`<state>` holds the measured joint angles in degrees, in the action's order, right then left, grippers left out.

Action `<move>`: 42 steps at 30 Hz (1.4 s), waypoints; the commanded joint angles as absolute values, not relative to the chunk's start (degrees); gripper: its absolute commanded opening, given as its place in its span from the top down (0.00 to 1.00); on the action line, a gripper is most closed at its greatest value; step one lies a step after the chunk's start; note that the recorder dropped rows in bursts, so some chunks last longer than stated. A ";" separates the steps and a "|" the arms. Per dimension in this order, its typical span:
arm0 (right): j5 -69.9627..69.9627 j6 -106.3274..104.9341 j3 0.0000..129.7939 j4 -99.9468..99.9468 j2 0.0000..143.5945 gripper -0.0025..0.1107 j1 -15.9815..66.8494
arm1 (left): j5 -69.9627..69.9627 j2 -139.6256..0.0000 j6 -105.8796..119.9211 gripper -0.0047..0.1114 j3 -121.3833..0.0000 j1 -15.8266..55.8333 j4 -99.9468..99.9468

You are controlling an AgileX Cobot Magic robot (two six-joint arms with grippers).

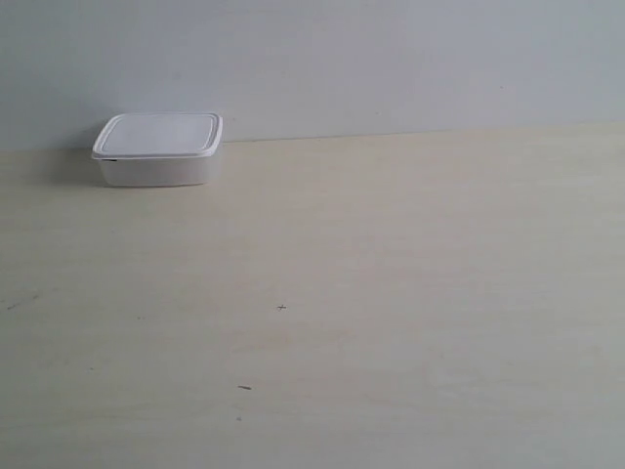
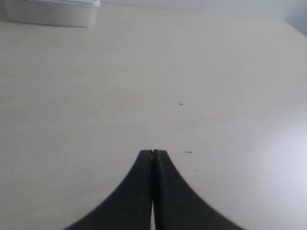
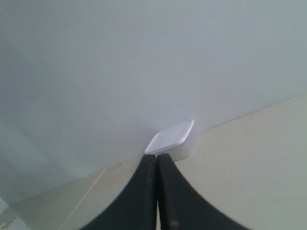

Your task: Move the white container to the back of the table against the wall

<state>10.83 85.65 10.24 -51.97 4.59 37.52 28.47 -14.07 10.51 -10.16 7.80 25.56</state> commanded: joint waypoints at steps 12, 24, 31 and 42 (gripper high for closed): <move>10.70 85.08 5.29 -52.01 0.00 0.98 31.50 | 28.06 0.00 10.33 0.96 -0.49 -0.76 25.72; 10.68 85.08 0.12 -52.01 0.00 0.98 23.27 | 27.05 0.00 10.33 0.96 0.00 -8.08 25.72; 11.90 85.08 0.00 -52.03 0.00 0.98 17.88 | 27.01 0.00 10.33 0.96 0.00 -11.76 25.72; 12.04 85.08 0.00 -51.92 0.00 0.98 12.70 | 27.01 0.00 10.33 0.96 0.00 -14.90 25.72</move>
<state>11.86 85.65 0.29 -51.97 0.34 13.47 27.91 -0.32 10.51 -0.15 -14.46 25.56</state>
